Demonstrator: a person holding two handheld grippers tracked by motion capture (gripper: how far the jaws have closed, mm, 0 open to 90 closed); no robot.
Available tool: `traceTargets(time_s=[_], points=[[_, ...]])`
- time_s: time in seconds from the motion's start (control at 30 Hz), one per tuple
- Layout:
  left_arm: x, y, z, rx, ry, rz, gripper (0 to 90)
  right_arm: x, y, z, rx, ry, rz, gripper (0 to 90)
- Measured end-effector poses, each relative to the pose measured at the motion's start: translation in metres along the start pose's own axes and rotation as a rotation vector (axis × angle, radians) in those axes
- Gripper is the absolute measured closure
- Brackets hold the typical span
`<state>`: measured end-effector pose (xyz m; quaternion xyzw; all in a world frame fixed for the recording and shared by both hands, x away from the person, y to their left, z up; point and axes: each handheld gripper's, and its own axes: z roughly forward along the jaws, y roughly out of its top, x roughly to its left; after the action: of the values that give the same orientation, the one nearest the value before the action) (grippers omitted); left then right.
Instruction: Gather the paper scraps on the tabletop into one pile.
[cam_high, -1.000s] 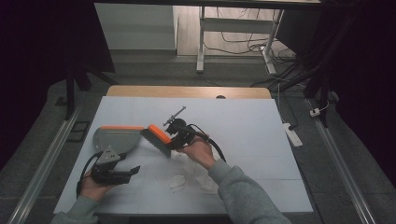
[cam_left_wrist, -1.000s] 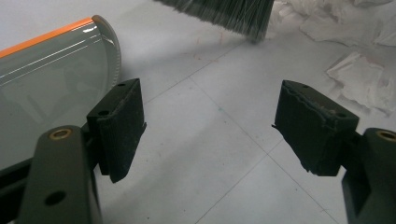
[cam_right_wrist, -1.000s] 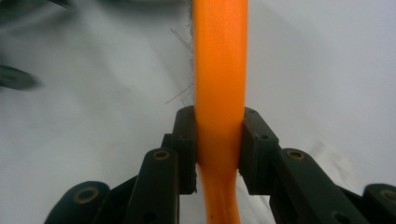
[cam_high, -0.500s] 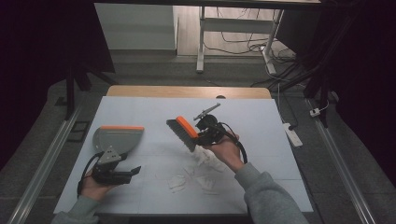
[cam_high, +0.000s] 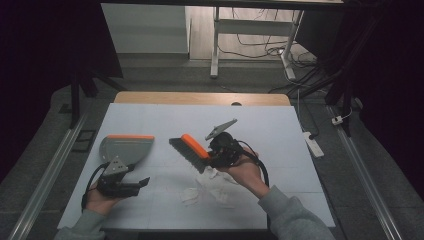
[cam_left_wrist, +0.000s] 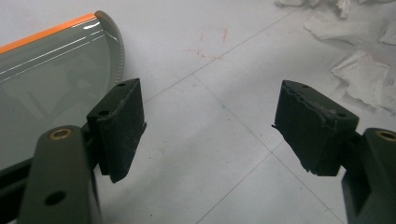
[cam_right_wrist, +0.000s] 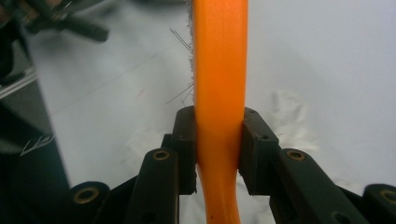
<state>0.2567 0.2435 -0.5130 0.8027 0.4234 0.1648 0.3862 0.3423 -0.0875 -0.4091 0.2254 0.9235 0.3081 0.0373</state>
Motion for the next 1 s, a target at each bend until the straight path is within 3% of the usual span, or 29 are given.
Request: traceTargets(time_s=[0.17,0.43,0.73,0.83,0.9,1.0], points=[[0.002,-0.001,-0.001,-0.001,0.003,-0.012,24.9,0.022,-0.01,0.014,0.04,0.024,-0.057,70.2],[0.003,-0.001,-0.002,-0.007,0.014,-0.017,24.9,0.042,-0.02,0.029,0.121,0.079,-0.086,70.2],[0.006,-0.002,-0.003,-0.012,0.024,-0.025,24.9,0.074,-0.021,0.049,0.223,0.135,-0.187,70.2],[0.006,-0.002,-0.003,-0.011,0.024,-0.028,24.9,0.074,-0.019,0.054,0.227,0.127,-0.184,70.2],[0.007,-0.003,-0.003,-0.01,0.023,-0.027,24.9,0.069,-0.017,0.056,0.245,0.084,-0.2,70.2],[0.007,-0.003,-0.003,-0.01,0.022,-0.028,24.9,0.05,-0.017,0.056,0.252,0.068,-0.15,70.2]])
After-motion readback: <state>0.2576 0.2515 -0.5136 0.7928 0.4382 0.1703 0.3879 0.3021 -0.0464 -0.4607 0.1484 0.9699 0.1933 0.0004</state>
